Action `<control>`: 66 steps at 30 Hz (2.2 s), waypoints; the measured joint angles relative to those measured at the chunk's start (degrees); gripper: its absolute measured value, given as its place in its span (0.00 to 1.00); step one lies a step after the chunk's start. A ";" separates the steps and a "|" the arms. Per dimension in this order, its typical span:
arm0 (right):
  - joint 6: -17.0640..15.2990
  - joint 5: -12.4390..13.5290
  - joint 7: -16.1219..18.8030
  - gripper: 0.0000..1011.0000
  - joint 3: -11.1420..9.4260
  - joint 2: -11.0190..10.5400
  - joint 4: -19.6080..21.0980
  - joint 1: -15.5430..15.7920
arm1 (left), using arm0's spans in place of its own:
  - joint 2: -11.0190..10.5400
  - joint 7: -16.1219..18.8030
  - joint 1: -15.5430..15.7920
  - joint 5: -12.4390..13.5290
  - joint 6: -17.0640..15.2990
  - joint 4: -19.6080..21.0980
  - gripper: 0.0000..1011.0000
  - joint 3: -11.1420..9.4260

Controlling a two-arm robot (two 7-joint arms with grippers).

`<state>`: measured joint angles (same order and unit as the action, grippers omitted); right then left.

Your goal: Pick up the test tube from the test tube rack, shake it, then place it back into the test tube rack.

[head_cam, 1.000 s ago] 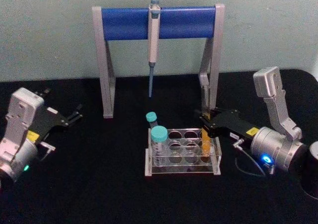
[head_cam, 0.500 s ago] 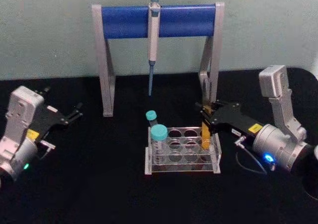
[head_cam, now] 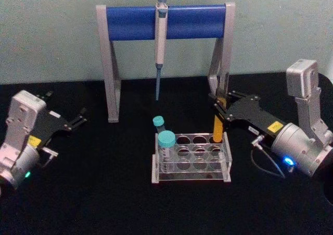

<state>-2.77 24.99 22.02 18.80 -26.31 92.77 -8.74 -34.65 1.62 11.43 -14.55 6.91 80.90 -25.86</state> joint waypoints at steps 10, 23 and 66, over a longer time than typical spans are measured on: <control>2.33 0.21 0.72 0.22 -1.07 0.49 1.92 0.48 | 0.00 0.00 0.00 0.00 0.00 0.00 0.99 0.00; 4.12 0.74 2.41 0.22 -0.38 1.46 1.22 -0.64 | 0.00 0.00 0.00 0.00 0.00 0.00 0.99 0.00; 0.90 0.84 2.67 0.22 -2.34 -1.75 4.43 2.17 | 0.00 0.00 0.00 0.00 0.00 0.00 0.99 0.00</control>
<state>-1.87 25.83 24.69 16.46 -28.05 97.20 -6.57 -34.64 1.62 11.43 -14.55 6.91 80.90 -25.86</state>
